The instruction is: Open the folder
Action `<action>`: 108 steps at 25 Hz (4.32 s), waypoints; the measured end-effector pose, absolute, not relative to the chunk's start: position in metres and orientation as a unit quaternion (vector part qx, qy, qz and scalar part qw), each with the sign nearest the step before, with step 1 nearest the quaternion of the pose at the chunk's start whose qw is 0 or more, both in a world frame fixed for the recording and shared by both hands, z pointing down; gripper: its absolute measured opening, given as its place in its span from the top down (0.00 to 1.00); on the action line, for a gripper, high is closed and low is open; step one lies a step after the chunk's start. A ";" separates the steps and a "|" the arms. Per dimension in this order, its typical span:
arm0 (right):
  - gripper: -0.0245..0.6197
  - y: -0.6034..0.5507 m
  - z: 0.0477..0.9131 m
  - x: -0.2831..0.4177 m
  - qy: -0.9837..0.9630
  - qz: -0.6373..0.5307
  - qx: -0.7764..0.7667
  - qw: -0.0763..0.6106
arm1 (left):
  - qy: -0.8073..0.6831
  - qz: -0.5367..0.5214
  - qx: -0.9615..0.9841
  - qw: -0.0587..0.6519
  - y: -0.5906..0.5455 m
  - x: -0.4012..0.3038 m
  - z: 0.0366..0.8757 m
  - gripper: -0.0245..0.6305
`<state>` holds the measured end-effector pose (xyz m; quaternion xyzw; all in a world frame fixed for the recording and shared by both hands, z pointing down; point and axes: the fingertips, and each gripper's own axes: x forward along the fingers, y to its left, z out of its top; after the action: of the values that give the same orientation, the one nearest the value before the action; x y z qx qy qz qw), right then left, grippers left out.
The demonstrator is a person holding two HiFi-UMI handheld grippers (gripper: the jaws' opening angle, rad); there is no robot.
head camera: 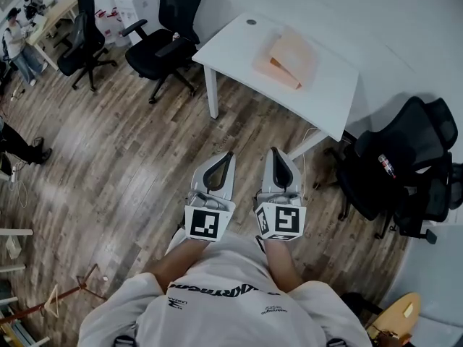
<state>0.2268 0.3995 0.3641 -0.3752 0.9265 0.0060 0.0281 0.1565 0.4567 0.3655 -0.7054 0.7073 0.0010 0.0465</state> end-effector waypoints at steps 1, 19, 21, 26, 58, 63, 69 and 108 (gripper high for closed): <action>0.97 0.392 0.367 0.216 0.927 0.006 -0.375 0.026 | 0.707 0.003 -0.706 0.044 0.448 0.146 0.368 0.98; 0.97 0.195 0.345 0.059 0.877 0.012 -0.480 0.013 | 0.618 0.014 -0.786 0.024 0.236 -0.019 0.351 0.97; 0.97 0.182 0.348 0.051 0.872 0.011 -0.490 0.005 | 0.609 0.015 -0.793 0.019 0.222 -0.029 0.353 0.97; 0.97 0.161 0.347 0.034 0.863 0.011 -0.506 -0.006 | 0.591 0.011 -0.807 0.000 0.196 -0.050 0.363 0.97; 0.97 -0.057 0.388 0.047 0.857 -0.004 -0.513 -0.043 | 0.578 -0.026 -0.815 -0.013 -0.038 -0.027 0.404 0.97; 0.97 -0.088 0.407 0.058 0.857 -0.013 -0.510 -0.064 | 0.582 -0.036 -0.812 -0.030 -0.064 -0.018 0.414 0.97; 0.97 -0.111 0.416 0.043 0.858 0.004 -0.506 -0.089 | 0.577 -0.049 -0.815 -0.027 -0.089 -0.030 0.434 0.97; 0.79 -0.222 0.549 0.007 0.809 -0.122 -0.490 -0.299 | 0.529 -0.088 -0.837 -0.110 -0.190 -0.054 0.534 0.97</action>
<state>0.0069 -0.2224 0.5492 -0.4903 0.8094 -0.1225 -0.2990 -0.0538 -0.1902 0.5338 -0.8370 0.5287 -0.0879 -0.1100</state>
